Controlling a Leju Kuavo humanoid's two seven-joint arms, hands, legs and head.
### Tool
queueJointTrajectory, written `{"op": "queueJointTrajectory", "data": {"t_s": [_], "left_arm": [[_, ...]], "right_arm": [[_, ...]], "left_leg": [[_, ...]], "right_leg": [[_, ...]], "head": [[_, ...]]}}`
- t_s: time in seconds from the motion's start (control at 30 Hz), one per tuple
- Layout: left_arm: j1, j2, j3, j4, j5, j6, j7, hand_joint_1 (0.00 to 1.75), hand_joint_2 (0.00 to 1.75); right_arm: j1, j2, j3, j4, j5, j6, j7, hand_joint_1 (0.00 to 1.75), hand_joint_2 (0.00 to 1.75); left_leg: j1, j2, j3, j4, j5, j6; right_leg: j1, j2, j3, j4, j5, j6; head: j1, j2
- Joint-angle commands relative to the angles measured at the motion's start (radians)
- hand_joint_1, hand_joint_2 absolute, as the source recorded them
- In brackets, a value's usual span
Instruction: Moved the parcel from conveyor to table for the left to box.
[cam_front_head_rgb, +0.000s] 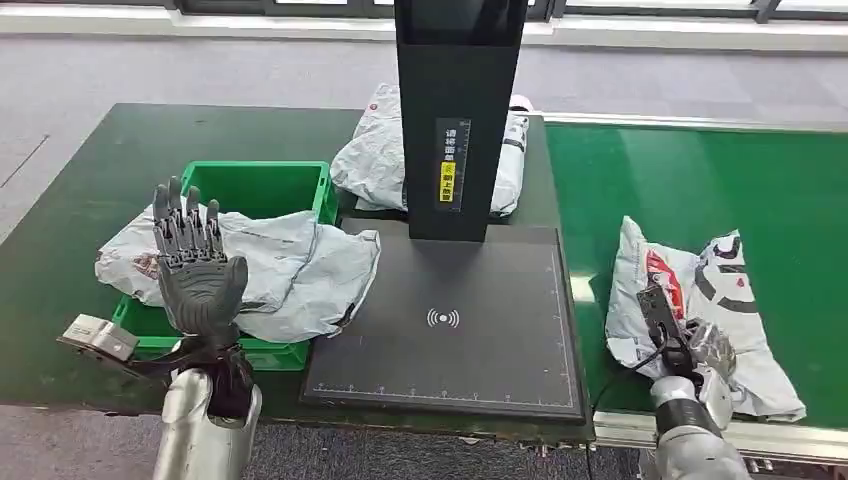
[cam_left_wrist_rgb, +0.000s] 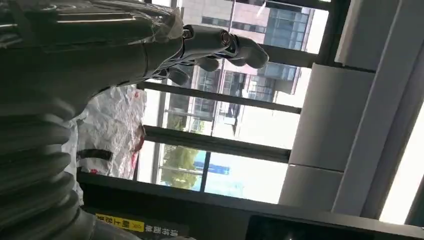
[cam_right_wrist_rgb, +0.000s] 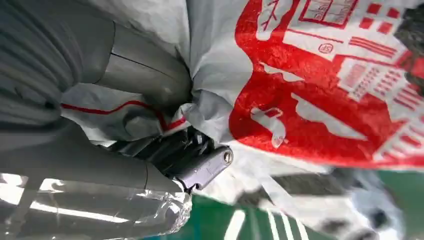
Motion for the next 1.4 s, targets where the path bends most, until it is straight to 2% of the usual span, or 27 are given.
{"op": "queueJointTrajectory", "data": {"t_s": [0.03,0.1,0.13,0.2,0.23,0.3,0.37,0.4,0.43,0.47,0.7,0.83,0.9,0.93,1.03,1.17,1.23,1.33,1.37,1.4], "left_arm": [[0.080,-0.054,-0.022,0.023,-0.010,0.011,0.002,0.00,1.75],[0.080,-0.054,-0.022,0.023,-0.010,0.011,0.002,0.00,1.75],[0.080,-0.054,-0.022,0.023,-0.010,0.011,0.002,0.00,1.75],[0.075,-0.054,-0.024,0.030,-0.013,0.014,0.002,0.00,1.75],[0.069,-0.054,-0.025,0.036,-0.016,0.012,0.002,0.00,1.75],[0.063,-0.054,-0.028,0.041,-0.017,0.017,0.002,0.00,1.75],[0.057,-0.054,-0.027,0.045,-0.017,0.017,0.002,0.00,1.75],[0.056,-0.054,-0.028,0.045,-0.018,0.019,0.002,0.00,1.75],[0.056,-0.054,-0.028,0.045,-0.018,0.019,0.002,0.00,1.75],[0.048,-0.054,-0.024,0.055,-0.023,0.019,0.002,0.00,1.75],[0.038,-0.054,-0.019,0.065,-0.032,0.018,0.002,0.00,1.75],[0.038,-0.054,-0.019,0.065,-0.032,0.018,0.002,0.00,1.75],[0.034,-0.054,-0.017,0.068,-0.032,0.019,0.002,0.00,1.75],[0.030,-0.054,-0.009,0.067,-0.034,0.020,0.002,0.00,1.75],[0.030,-0.054,-0.009,0.067,-0.034,0.020,0.002,0.00,1.75],[0.043,-0.054,-0.006,0.050,-0.037,0.024,0.002,0.00,1.75],[0.051,-0.054,-0.003,0.042,-0.043,0.023,0.002,0.00,1.75],[0.059,-0.054,-0.008,0.041,-0.053,0.023,0.002,0.00,1.75],[0.058,-0.054,-0.010,0.044,-0.055,0.024,0.002,0.00,1.75],[0.058,-0.054,-0.010,0.044,-0.055,0.024,0.002,0.00,1.75]], "right_arm": [[-0.009,0.145,0.205,-0.145,-0.093,-0.117,-0.283,1.75,1.75],[-0.009,0.145,0.205,-0.145,-0.093,-0.117,-0.283,1.75,1.75],[-0.009,0.145,0.205,-0.145,-0.093,-0.117,-0.283,1.75,1.75],[0.016,0.183,0.243,-0.225,-0.133,-0.157,-0.354,1.75,1.75],[0.038,0.222,0.270,-0.304,-0.201,-0.181,-0.456,1.75,1.75],[0.129,0.276,0.404,-0.522,-0.302,-0.161,-0.462,1.75,1.75],[0.190,0.304,0.503,-0.661,-0.345,-0.162,-0.461,1.75,1.75],[0.228,0.310,0.562,-0.741,-0.366,-0.154,-0.459,1.75,1.75],[0.228,0.310,0.562,-0.741,-0.366,-0.154,-0.459,1.75,1.75],[0.281,0.305,0.654,-0.840,-0.404,-0.163,-0.448,1.75,1.75],[0.354,0.298,0.795,-0.969,-0.444,-0.197,-0.455,1.75,1.75],[0.354,0.298,0.795,-0.969,-0.444,-0.197,-0.455,1.75,1.75],[0.365,0.292,0.834,-0.993,-0.456,-0.203,-0.450,1.75,1.75],[0.359,0.273,0.894,-0.987,-0.451,-0.189,-0.408,1.75,1.75],[0.359,0.273,0.894,-0.987,-0.451,-0.189,-0.408,1.75,1.75],[0.312,0.253,0.968,-0.866,-0.440,-0.126,-0.365,1.75,1.75],[0.268,0.257,1.013,-0.735,-0.422,-0.086,-0.345,1.75,1.75],[0.234,0.279,1.045,-0.559,-0.416,-0.095,-0.332,1.75,1.75],[0.219,0.279,1.051,-0.517,-0.416,-0.091,-0.333,1.75,1.75],[0.219,0.279,1.051,-0.517,-0.416,-0.091,-0.333,1.75,1.75]], "left_leg": [[-0.001,0.010,0.007,-0.003,-0.002,0.003],[-0.001,0.004,0.002,-0.001,-0.001,0.001],[-0.001,0.006,0.005,-0.002,-0.001,0.002],[0.000,0.007,0.007,-0.004,-0.001,0.003],[0.000,0.005,0.005,-0.002,-0.001,0.002],[-0.001,0.004,0.005,-0.003,-0.001,0.003],[0.000,0.004,0.004,-0.003,-0.001,0.002],[0.000,0.004,0.003,-0.002,-0.001,0.002],[0.000,0.005,0.005,-0.003,-0.002,0.002],[0.000,0.004,0.003,-0.002,-0.001,0.001],[0.000,0.003,0.002,-0.002,-0.001,0.001],[-0.001,0.003,0.002,-0.002,-0.001,0.001],[-0.001,0.003,0.003,-0.002,-0.001,0.002],[0.000,0.003,0.005,-0.003,-0.001,0.003],[0.000,0.003,0.002,-0.002,0.000,0.001],[0.000,0.004,0.004,-0.003,-0.001,0.002],[0.000,0.008,0.006,-0.003,-0.001,0.002],[0.001,0.008,0.006,-0.003,-0.001,0.001],[0.001,0.009,0.008,-0.005,-0.001,0.002],[0.001,0.006,0.006,-0.003,-0.001,0.001]], "right_leg": [[0.000,0.007,0.003,-0.003,0.000,-0.004],[0.000,0.003,0.000,-0.001,0.000,-0.002],[0.000,0.004,0.002,-0.002,0.000,-0.003],[0.001,0.005,0.004,-0.003,0.000,-0.004],[0.001,0.003,0.002,-0.002,0.000,-0.002],[0.001,0.002,0.003,-0.002,0.000,-0.003],[0.001,0.001,0.003,-0.002,-0.001,-0.003],[0.000,0.002,0.001,-0.001,-0.001,-0.002],[0.001,0.003,0.002,-0.002,-0.001,-0.004],[0.000,0.003,0.001,0.000,-0.001,-0.003],[0.001,0.002,-0.001,0.000,-0.001,-0.003],[0.000,0.002,-0.001,0.000,-0.001,-0.003],[0.000,0.002,0.000,-0.001,-0.002,-0.003],[0.001,0.001,0.002,-0.002,-0.002,-0.004],[0.001,0.002,0.000,-0.001,-0.001,-0.003],[0.001,0.002,0.001,-0.002,-0.001,-0.003],[0.001,0.006,0.002,-0.003,0.000,-0.004],[0.002,0.006,0.003,-0.003,0.000,-0.003],[0.002,0.008,0.005,-0.005,0.001,-0.004],[0.002,0.005,0.003,-0.003,0.000,-0.003]], "head": [[0.000,0.000],[0.000,0.000],[0.000,0.000],[0.000,0.000],[0.000,0.000],[0.000,0.000],[0.000,0.000],[0.000,0.000],[0.000,0.000],[0.000,0.000],[0.000,0.000],[0.000,0.000],[0.000,0.000],[0.000,0.000],[0.000,0.000],[0.000,0.000],[0.000,0.000],[0.000,0.000],[0.000,0.000],[0.000,0.000]]}}
